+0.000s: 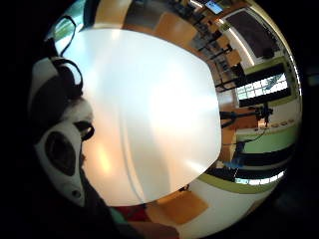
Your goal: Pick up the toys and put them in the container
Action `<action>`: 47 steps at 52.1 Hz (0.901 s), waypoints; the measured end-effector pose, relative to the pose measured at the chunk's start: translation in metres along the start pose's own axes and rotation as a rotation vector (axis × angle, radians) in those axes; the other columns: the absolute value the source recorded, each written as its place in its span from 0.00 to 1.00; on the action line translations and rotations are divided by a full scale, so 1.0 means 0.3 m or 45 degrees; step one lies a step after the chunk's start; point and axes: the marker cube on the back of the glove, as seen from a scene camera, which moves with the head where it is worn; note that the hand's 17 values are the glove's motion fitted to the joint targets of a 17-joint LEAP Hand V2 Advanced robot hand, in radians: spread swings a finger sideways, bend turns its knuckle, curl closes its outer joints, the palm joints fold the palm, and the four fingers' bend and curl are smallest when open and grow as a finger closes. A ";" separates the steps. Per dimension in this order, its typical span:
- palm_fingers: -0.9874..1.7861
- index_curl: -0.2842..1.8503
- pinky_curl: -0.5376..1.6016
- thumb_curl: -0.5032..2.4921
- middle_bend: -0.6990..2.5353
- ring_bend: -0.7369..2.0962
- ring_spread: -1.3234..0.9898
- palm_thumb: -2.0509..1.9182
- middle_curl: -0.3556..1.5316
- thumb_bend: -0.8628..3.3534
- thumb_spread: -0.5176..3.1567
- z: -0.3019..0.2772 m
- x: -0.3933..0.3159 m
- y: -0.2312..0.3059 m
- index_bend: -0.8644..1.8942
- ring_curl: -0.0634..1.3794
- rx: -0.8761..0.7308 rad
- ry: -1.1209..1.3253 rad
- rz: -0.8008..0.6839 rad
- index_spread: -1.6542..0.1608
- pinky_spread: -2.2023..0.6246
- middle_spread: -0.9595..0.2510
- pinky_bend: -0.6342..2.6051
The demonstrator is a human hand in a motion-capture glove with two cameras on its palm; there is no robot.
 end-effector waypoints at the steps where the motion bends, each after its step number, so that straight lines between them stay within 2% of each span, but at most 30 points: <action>1: 0.75 0.62 0.41 0.45 0.36 0.55 0.36 0.67 0.45 0.20 0.32 -0.009 -0.006 0.000 0.38 0.35 0.005 0.018 -0.015 0.63 0.61 0.44 0.46; 8: 0.75 0.64 0.42 0.46 0.35 0.55 0.37 0.66 0.46 0.20 0.32 -0.081 -0.107 -0.025 0.38 0.35 0.031 -0.021 -0.025 0.62 0.61 0.44 0.46; 14: 0.75 0.65 0.42 0.46 0.35 0.55 0.36 0.66 0.46 0.20 0.32 -0.133 -0.207 -0.067 0.38 0.35 0.040 -0.020 0.076 0.62 0.61 0.44 0.46; 19: 0.75 0.66 0.42 0.47 0.35 0.55 0.37 0.66 0.47 0.20 0.32 -0.159 -0.278 -0.065 0.38 0.36 0.046 0.073 -0.113 0.61 0.61 0.43 0.47; 26: 0.73 0.67 0.42 0.47 0.33 0.54 0.37 0.65 0.47 0.20 0.33 -0.198 -0.440 -0.067 0.37 0.35 0.055 0.091 -0.185 0.61 0.61 0.44 0.47; 28: 0.72 0.67 0.43 0.47 0.32 0.54 0.37 0.65 0.47 0.20 0.33 -0.209 -0.496 -0.071 0.37 0.35 0.052 0.057 -0.147 0.61 0.61 0.44 0.48; 31: 0.71 0.67 0.43 0.47 0.30 0.54 0.38 0.65 0.46 0.20 0.34 -0.225 -0.586 -0.094 0.36 0.35 0.028 -0.055 0.062 0.61 0.62 0.44 0.49; 32: 0.71 0.67 0.43 0.47 0.29 0.54 0.38 0.64 0.46 0.20 0.34 -0.225 -0.609 -0.093 0.36 0.35 0.015 -0.070 0.056 0.61 0.62 0.45 0.49; 36: 0.68 0.66 0.44 0.46 0.28 0.53 0.39 0.64 0.45 0.20 0.36 -0.209 -0.676 -0.056 0.35 0.34 -0.055 -0.040 -0.267 0.61 0.62 0.47 0.50; 47: 0.54 0.62 0.45 0.44 0.25 0.49 0.45 0.60 0.42 0.19 0.41 -0.139 -0.767 -0.036 0.36 0.30 -0.226 0.044 -0.384 0.62 0.65 0.56 0.55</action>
